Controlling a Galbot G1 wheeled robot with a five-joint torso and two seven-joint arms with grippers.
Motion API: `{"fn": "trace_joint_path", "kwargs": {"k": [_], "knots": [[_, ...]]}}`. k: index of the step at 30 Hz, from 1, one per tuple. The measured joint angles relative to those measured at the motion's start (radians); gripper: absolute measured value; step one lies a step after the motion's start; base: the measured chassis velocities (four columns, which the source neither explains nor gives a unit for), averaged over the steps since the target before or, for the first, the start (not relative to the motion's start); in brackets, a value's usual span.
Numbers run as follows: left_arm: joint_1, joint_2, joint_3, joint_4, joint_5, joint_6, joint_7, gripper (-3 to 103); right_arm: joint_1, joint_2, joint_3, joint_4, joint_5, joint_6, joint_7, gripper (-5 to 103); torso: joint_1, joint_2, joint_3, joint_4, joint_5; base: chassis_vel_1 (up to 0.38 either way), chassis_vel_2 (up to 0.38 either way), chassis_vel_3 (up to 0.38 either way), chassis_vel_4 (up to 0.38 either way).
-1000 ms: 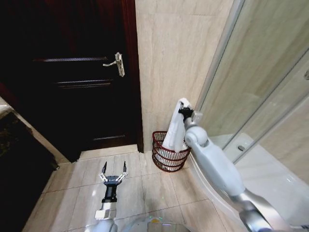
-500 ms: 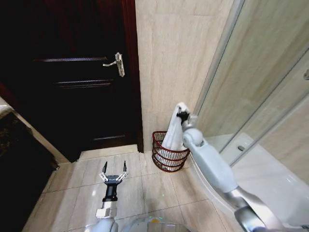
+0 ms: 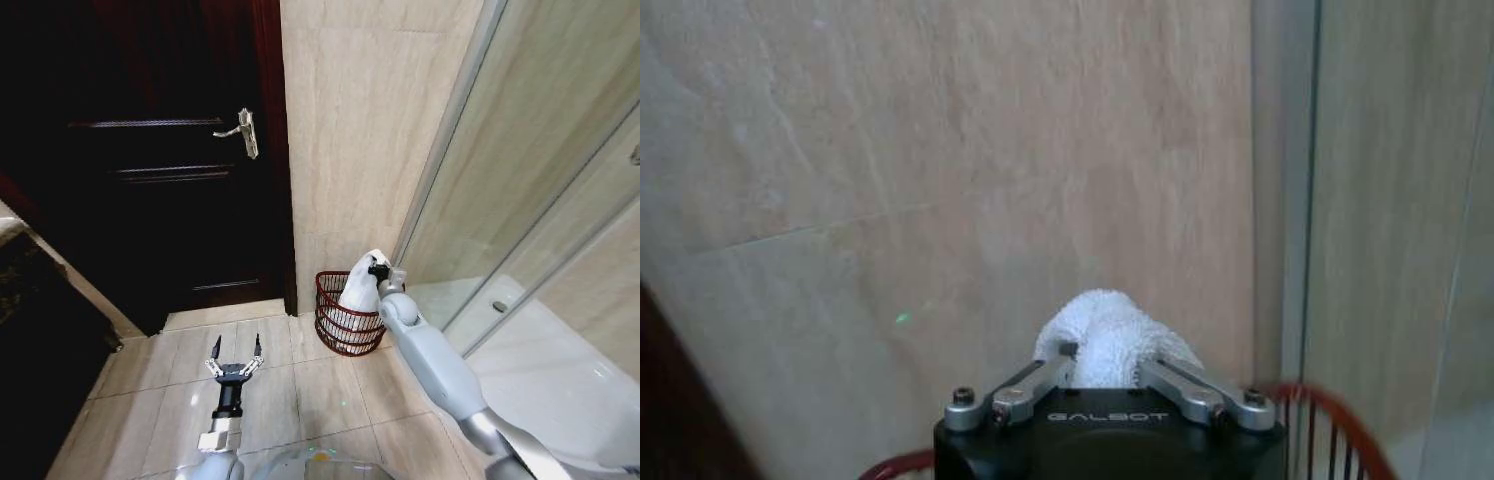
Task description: Discard the used towel into the hamper.
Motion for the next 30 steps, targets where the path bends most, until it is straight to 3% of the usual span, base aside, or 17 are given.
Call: {"fn": "trace_joint_path", "kwargs": {"k": [2, 3, 5, 6, 9, 14, 19, 30], "knots": [[0.001, 0.002, -0.003, 0.000, -0.004, 0.000, 0.000, 100, -0.004, -0.010, -0.001, 0.059, 0.133, -0.071, 0.073, 3, 0.000, 0.000, 0.000, -0.0001, 0.0000, 0.000, 0.000, 0.000, 0.000], [0.001, 0.002, -0.003, 0.000, -0.004, 0.000, 0.000, 100, -0.004, -0.010, -0.001, 0.059, 0.133, -0.071, 0.073, 3, 0.000, 0.000, 0.000, -0.0001, 0.0000, 0.000, 0.000, 0.000, 0.000], [0.007, 0.008, -0.009, -0.001, -0.006, 0.000, 0.000, 100, 0.012, -0.029, 0.013, 0.128, 0.346, -0.177, 0.197, 3, 0.000, 0.000, 0.000, 0.0002, 0.0000, 0.000, 0.000, 0.000, 0.000], [0.007, 0.008, -0.009, -0.001, -0.006, 0.000, 0.000, 100, 0.012, -0.029, 0.013, 0.128, 0.346, -0.177, 0.197, 3, 0.000, 0.000, 0.000, 0.0002, 0.0000, 0.000, 0.000, 0.000, 0.000], [0.016, 0.011, -0.021, -0.008, -0.006, 0.001, 0.002, 100, 0.045, -0.073, 0.024, 0.172, 0.541, -0.291, 0.274, 3, 0.000, 0.000, 0.000, 0.0001, -0.0001, 0.000, 0.000, 0.000, 0.000], [0.020, 0.011, -0.031, -0.021, -0.007, 0.005, 0.002, 100, 0.080, -0.106, 0.010, 0.162, 0.673, -0.380, 0.320, 3, 0.000, 0.000, 0.000, -0.0002, 0.0000, 0.000, 0.000, 0.000, 0.000], [0.020, 0.013, -0.043, -0.021, -0.017, 0.004, 0.001, 100, 0.136, -0.113, -0.035, 0.110, 0.753, -0.423, 0.357, 3, 0.000, 0.000, 0.000, 0.0000, 0.0000, 0.000, 0.000, 0.000, 0.000], [0.019, 0.015, -0.063, -0.013, -0.033, -0.005, 0.001, 100, 0.319, -0.070, -0.175, -0.100, 0.881, -0.426, 0.380, 3, 0.000, 0.000, 0.000, 0.0002, -0.0003, 0.000, 0.000, 0.000, 0.000]]}}
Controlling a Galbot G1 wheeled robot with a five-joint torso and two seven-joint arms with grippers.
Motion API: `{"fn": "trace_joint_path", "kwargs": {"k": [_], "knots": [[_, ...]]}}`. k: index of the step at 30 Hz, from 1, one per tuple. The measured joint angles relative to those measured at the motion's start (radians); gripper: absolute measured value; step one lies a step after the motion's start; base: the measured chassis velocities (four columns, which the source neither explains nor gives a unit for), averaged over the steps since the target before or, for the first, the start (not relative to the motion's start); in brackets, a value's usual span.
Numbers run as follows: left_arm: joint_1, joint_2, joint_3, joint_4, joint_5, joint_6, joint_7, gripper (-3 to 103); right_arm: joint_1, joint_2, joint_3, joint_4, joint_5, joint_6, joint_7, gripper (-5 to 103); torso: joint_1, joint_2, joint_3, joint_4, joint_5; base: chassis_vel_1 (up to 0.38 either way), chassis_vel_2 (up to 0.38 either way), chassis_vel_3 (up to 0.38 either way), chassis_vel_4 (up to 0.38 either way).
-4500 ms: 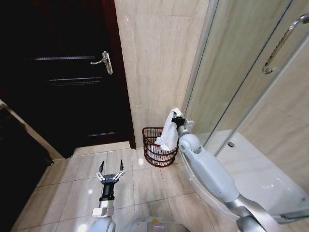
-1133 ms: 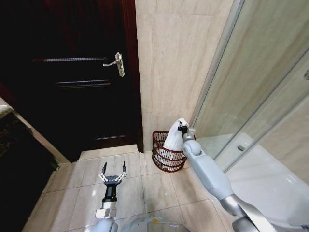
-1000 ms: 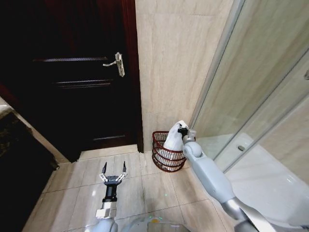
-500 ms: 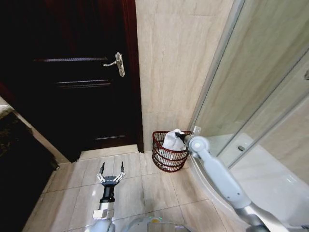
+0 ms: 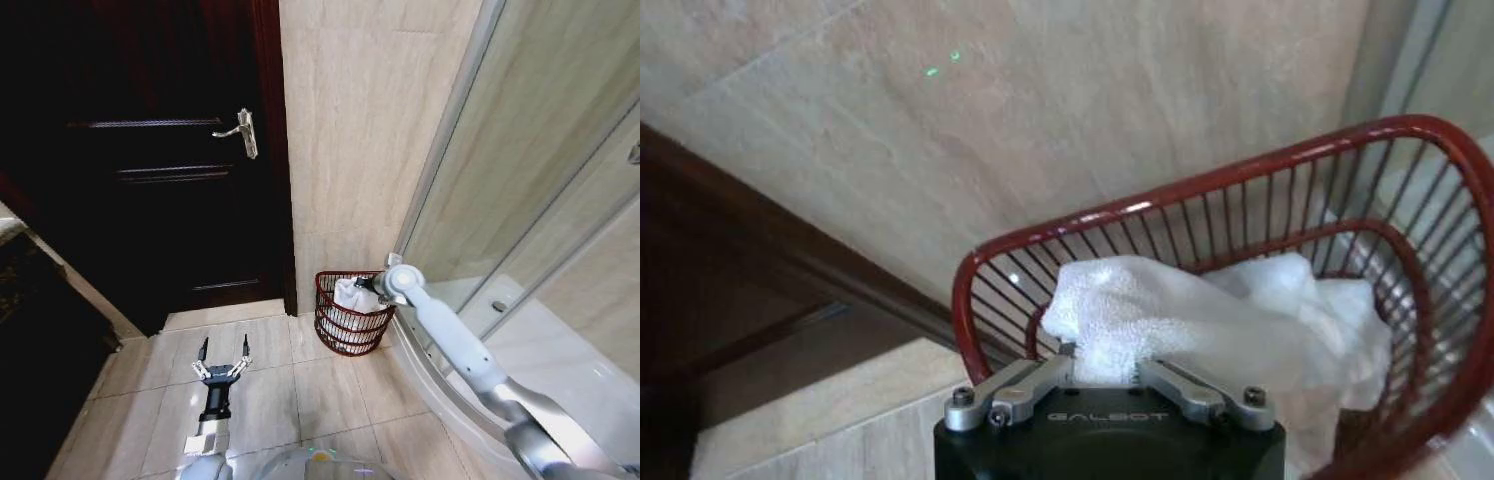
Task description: Discard the used towel into the hamper.
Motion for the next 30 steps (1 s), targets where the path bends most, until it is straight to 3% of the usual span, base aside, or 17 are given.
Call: {"fn": "trace_joint_path", "kwargs": {"k": [10, 20, 23, 30], "knots": [[-0.009, 0.002, -0.025, 0.024, -0.022, 0.001, 0.002, 100, 0.063, 0.042, -0.063, -0.132, 0.078, 0.002, -0.011, 3, 0.000, 0.000, 0.000, -0.0003, 0.0002, 0.000, 0.000, 0.000, 0.000], [-0.015, -0.003, -0.034, 0.042, -0.020, 0.001, 0.004, 100, 0.039, 0.148, -0.043, -0.292, -0.085, 0.004, -0.149, 3, 0.000, 0.000, 0.000, -0.0003, 0.0001, 0.000, 0.000, 0.000, 0.000], [-0.021, -0.008, -0.033, 0.045, -0.015, 0.002, 0.004, 100, 0.034, 0.227, -0.013, -0.385, -0.160, 0.005, -0.202, 3, 0.000, 0.000, 0.000, 0.0000, 0.0001, 0.000, 0.000, 0.000, 0.000], [-0.025, -0.013, -0.032, 0.048, -0.012, 0.002, 0.004, 100, 0.033, 0.339, 0.059, -0.533, -0.281, 0.006, -0.292, 3, 0.000, 0.000, 0.000, -0.0003, 0.0000, 0.000, 0.000, 0.000, 0.000]]}}
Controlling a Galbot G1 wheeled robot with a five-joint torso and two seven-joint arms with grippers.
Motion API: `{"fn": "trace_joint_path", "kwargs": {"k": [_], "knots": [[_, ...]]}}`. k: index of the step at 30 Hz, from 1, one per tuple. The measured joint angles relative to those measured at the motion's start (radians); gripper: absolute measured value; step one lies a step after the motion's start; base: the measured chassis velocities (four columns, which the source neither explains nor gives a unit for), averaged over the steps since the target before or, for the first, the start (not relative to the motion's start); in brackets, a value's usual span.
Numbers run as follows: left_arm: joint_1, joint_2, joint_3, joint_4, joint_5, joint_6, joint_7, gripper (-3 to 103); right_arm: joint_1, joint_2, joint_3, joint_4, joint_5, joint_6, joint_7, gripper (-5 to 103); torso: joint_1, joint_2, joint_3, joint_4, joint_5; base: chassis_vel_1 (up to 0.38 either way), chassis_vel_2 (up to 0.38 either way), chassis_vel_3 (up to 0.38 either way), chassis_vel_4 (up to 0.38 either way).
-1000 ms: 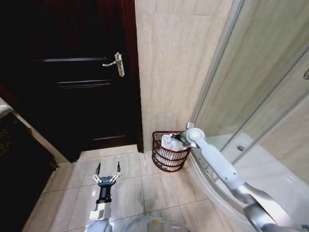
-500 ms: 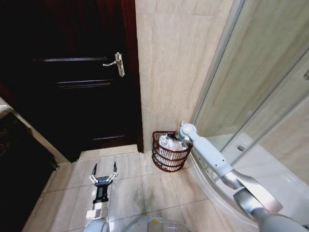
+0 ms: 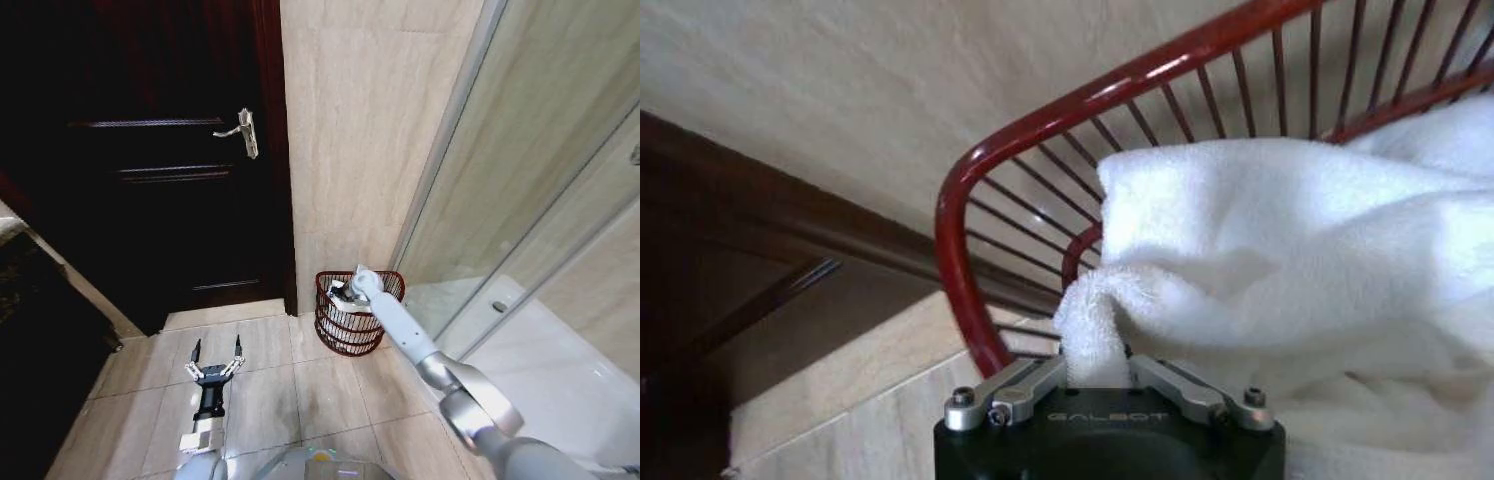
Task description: Discard the used towel into the hamper.
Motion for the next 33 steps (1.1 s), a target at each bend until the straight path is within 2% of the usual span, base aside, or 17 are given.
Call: {"fn": "trace_joint_path", "kwargs": {"k": [7, 14, 21, 23, 26, 33], "knots": [[-0.003, -0.006, 0.005, 0.002, 0.006, 0.000, -0.001, 100, -0.023, 0.040, 0.014, -0.005, -0.073, 0.010, -0.032, 3, 0.000, 0.000, 0.000, 0.0000, -0.0001, 0.000, 0.000, 0.000, 0.000], [-0.003, -0.010, 0.019, 0.004, 0.016, -0.001, -0.001, 100, -0.024, 0.023, -0.014, 0.059, -0.095, 0.028, -0.042, 3, 0.000, 0.000, 0.000, 0.0000, 0.0000, 0.000, 0.000, 0.000, 0.000], [-0.002, -0.019, 0.045, 0.001, 0.021, -0.010, -0.002, 100, -0.019, -0.037, -0.034, 0.137, -0.099, 0.029, -0.029, 3, 0.000, 0.000, 0.000, 0.0001, 0.0003, 0.000, 0.000, 0.000, 0.000], [-0.005, -0.019, 0.059, 0.011, 0.023, -0.015, -0.002, 100, -0.028, -0.083, -0.054, 0.199, -0.104, 0.026, -0.029, 3, 0.000, 0.000, 0.000, 0.0001, 0.0006, 0.000, 0.000, 0.000, 0.000], [-0.009, -0.019, 0.069, 0.018, 0.030, -0.016, -0.002, 100, -0.034, -0.114, -0.060, 0.242, -0.100, 0.014, -0.026, 3, 0.000, 0.000, 0.000, 0.0000, 0.0003, 0.000, 0.000, 0.000, 0.000], [-0.016, 0.000, 0.082, 0.007, 0.033, -0.002, -0.002, 100, -0.034, -0.193, -0.043, 0.283, -0.054, 0.001, 0.042, 3, 0.000, 0.000, 0.000, 0.0001, 0.0005, 0.000, 0.000, 0.000, 0.000]]}}
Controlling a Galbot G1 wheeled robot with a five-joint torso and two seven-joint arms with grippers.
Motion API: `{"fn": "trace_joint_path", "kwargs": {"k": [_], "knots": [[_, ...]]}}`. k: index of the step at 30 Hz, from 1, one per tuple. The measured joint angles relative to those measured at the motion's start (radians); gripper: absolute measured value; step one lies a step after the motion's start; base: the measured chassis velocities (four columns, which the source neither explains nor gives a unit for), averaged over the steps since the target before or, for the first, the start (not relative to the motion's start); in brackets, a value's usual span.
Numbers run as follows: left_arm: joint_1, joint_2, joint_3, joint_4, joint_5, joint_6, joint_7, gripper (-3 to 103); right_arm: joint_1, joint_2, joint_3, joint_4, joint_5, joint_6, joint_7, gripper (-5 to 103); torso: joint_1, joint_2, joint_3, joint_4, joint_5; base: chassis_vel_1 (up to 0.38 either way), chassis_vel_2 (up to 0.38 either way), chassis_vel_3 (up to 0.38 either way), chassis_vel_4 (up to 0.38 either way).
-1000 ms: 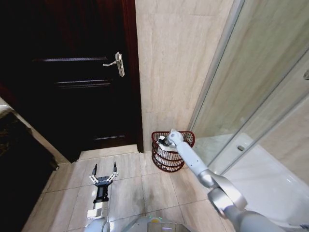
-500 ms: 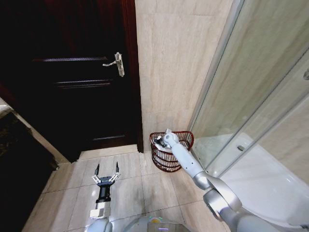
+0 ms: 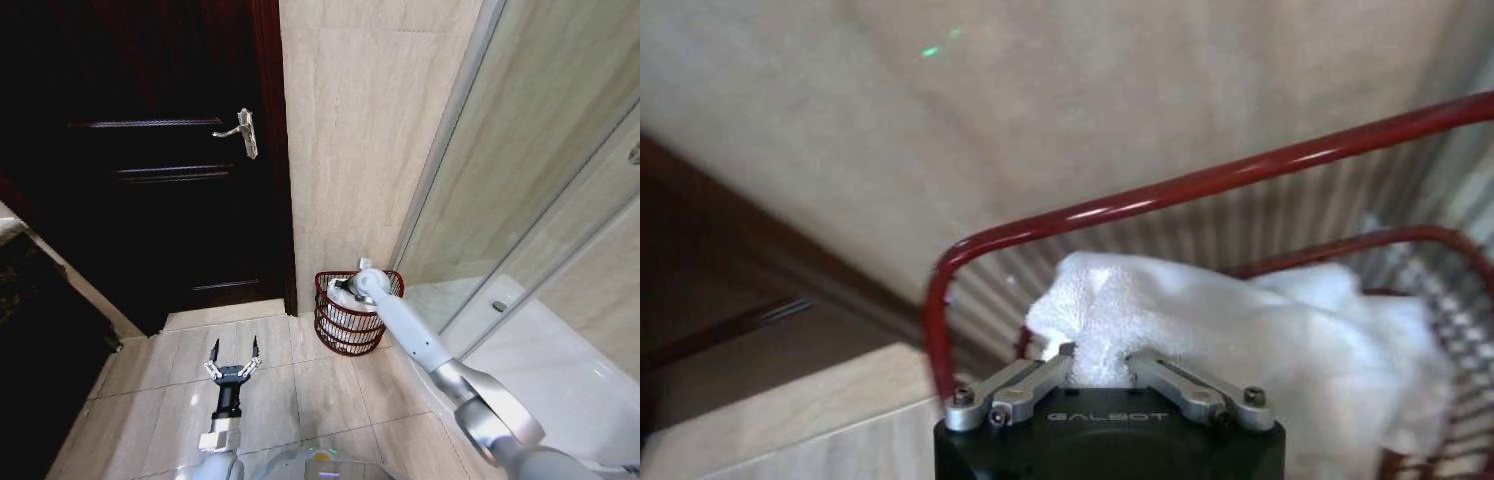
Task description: Discard the used towel into the hamper.
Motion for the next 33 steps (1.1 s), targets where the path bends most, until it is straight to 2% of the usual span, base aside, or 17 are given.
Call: {"fn": "trace_joint_path", "kwargs": {"k": [4, 9, 12, 15, 19, 33], "knots": [[-0.001, 0.005, 0.000, -0.003, -0.001, 0.003, 0.000, 100, 0.005, -0.035, 0.004, -0.017, 0.038, -0.001, 0.020, 3, 0.000, 0.000, 0.000, -0.0001, -0.0001, 0.000, 0.000, 0.000, 0.000], [-0.002, 0.006, 0.000, 0.001, -0.002, 0.003, 0.000, 100, 0.003, -0.044, 0.000, -0.060, 0.032, -0.001, 0.004, 3, 0.000, 0.000, 0.000, -0.0001, -0.0002, 0.000, 0.000, 0.000, 0.000], [-0.002, 0.005, 0.000, 0.003, -0.004, 0.002, 0.000, 100, 0.000, -0.027, 0.008, -0.116, 0.001, -0.001, -0.024, 3, 0.000, 0.000, 0.000, 0.0001, -0.0001, 0.000, 0.000, 0.000, 0.000], [0.000, 0.009, -0.005, -0.001, -0.014, 0.001, 0.000, 100, 0.002, 0.007, 0.022, -0.215, -0.071, -0.001, -0.066, 3, 0.000, 0.000, 0.000, 0.0002, 0.0000, 0.000, 0.000, 0.000, 0.000], [0.003, 0.017, -0.017, -0.005, -0.022, 0.001, 0.001, 100, 0.006, 0.016, 0.040, -0.270, -0.103, -0.001, -0.085, 3, 0.000, 0.000, 0.000, 0.0000, -0.0002, 0.000, 0.000, 0.000, 0.000], [-0.010, 0.023, 0.002, 0.000, -0.015, 0.012, 0.006, 100, 0.002, 0.031, 0.118, -0.361, -0.158, -0.001, -0.122, 3, 0.000, 0.000, 0.000, 0.0000, -0.0002, 0.000, 0.000, 0.000, 0.000]]}}
